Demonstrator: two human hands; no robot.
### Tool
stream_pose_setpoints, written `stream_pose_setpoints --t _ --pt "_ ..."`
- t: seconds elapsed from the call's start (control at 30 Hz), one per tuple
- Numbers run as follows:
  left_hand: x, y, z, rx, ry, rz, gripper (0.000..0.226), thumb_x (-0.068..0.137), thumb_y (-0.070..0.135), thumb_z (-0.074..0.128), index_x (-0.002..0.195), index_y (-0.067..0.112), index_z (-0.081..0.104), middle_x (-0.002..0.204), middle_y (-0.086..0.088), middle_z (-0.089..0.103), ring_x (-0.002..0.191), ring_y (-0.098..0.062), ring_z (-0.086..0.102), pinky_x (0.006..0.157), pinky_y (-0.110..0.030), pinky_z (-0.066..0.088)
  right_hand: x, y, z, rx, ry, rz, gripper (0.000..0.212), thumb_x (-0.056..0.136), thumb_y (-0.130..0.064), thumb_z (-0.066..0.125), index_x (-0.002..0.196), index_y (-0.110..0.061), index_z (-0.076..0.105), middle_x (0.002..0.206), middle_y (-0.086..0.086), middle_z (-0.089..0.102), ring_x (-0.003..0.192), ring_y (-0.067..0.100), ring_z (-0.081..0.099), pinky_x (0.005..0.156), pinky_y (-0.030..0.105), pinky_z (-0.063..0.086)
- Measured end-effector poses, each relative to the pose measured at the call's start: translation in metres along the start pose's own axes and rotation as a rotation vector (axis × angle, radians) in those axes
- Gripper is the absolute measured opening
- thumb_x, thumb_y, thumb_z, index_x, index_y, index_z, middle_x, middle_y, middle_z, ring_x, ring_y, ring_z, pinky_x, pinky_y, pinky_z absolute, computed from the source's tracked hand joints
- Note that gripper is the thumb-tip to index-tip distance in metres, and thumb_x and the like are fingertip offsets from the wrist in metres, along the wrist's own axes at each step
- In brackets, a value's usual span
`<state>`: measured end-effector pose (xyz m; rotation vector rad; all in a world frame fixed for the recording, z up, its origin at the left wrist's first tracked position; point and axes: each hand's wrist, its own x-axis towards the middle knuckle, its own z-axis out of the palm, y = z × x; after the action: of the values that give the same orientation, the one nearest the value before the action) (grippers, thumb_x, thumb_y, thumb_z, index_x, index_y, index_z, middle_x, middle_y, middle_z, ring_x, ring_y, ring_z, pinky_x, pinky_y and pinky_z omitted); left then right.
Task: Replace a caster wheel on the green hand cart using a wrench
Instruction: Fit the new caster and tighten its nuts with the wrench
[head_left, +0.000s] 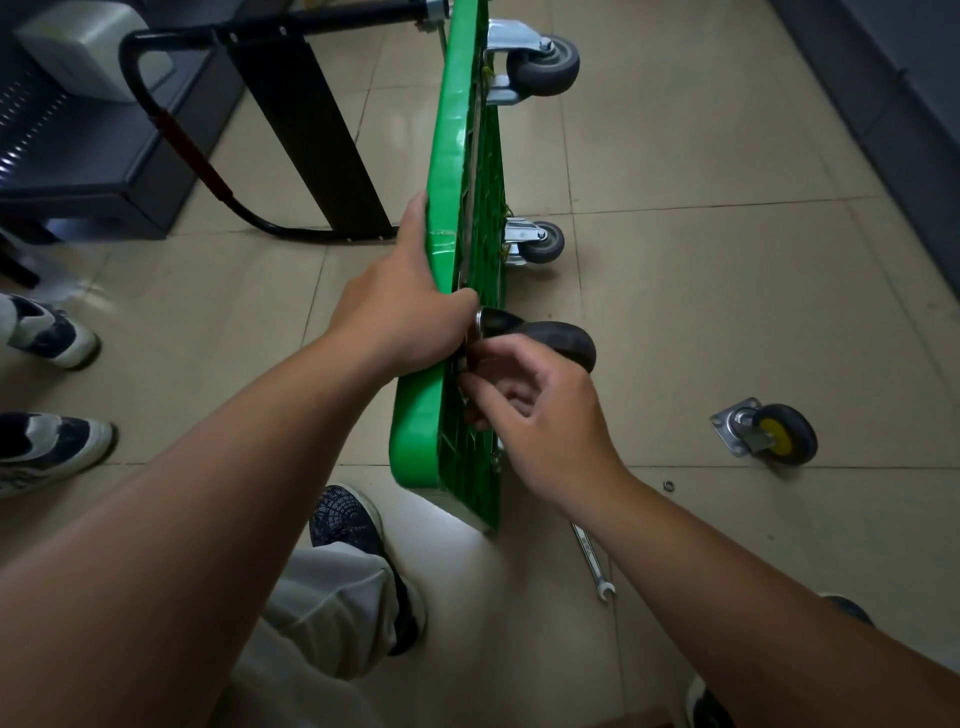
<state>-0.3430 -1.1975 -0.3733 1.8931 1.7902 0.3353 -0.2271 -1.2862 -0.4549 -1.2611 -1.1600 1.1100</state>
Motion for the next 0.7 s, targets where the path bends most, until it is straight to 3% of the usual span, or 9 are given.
stream_pose_setpoints --t 0.13,0.27,0.37,0.47,0.6,0.7 --pt "-0.001 0.0 -0.001 -0.002 -0.001 -0.007 0.096 0.089 0.027 0.063 0.158 0.047 0.0 0.114 0.001 0.061 0.087 -0.024 0.065 0.08 -0.041 0.056 0.0 0.013 -0.001 -0.14 -0.003 -0.061 0.012 0.094 -0.023 0.069 0.093 -0.013 0.074 0.075 0.004 0.071 0.068 0.022 0.067 0.063 0.04 0.059" --pt "0.0 -0.001 -0.001 -0.03 -0.017 -0.003 0.095 0.092 0.028 0.063 0.158 0.047 -0.002 0.109 0.005 0.058 0.08 -0.017 0.064 0.072 -0.036 0.053 -0.022 0.055 -0.011 -0.293 0.181 -0.167 0.017 0.095 -0.03 0.066 0.099 -0.015 0.073 0.08 -0.006 0.068 0.072 0.01 0.065 0.064 0.027 0.056" --pt "0.001 -0.001 -0.001 0.008 -0.009 -0.019 0.095 0.092 0.033 0.063 0.158 0.047 -0.003 0.109 0.006 0.053 0.084 -0.023 0.064 0.076 -0.036 0.051 -0.038 0.112 -0.037 -0.516 0.287 0.055 0.011 0.095 -0.031 0.064 0.1 -0.024 0.07 0.076 -0.013 0.064 0.067 0.006 0.061 0.062 0.034 0.056" --pt "0.002 -0.001 0.0 0.051 -0.005 -0.037 0.095 0.091 0.035 0.063 0.157 0.049 -0.004 0.107 0.003 0.054 0.087 -0.031 0.063 0.078 -0.039 0.051 -0.046 0.172 -0.064 -0.778 0.22 0.332 0.017 0.093 -0.035 0.064 0.107 -0.026 0.064 0.086 -0.013 0.063 0.075 0.007 0.06 0.068 0.037 0.057" --pt "0.003 -0.003 0.001 0.061 -0.006 -0.032 0.095 0.091 0.037 0.062 0.156 0.051 -0.005 0.106 -0.001 0.06 0.081 -0.029 0.064 0.076 -0.042 0.053 -0.052 0.224 -0.072 -0.821 0.122 0.551 0.04 0.09 -0.041 0.067 0.125 -0.022 0.059 0.113 -0.003 0.062 0.097 0.014 0.061 0.081 0.033 0.053" --pt "0.003 -0.004 0.001 0.054 0.0 -0.027 0.093 0.091 0.038 0.061 0.155 0.053 -0.005 0.106 -0.001 0.06 0.079 -0.028 0.065 0.075 -0.043 0.054 -0.06 0.253 -0.07 -0.845 0.053 0.6 0.044 0.091 -0.041 0.067 0.128 -0.02 0.059 0.117 0.001 0.063 0.103 0.018 0.061 0.082 0.031 0.05"
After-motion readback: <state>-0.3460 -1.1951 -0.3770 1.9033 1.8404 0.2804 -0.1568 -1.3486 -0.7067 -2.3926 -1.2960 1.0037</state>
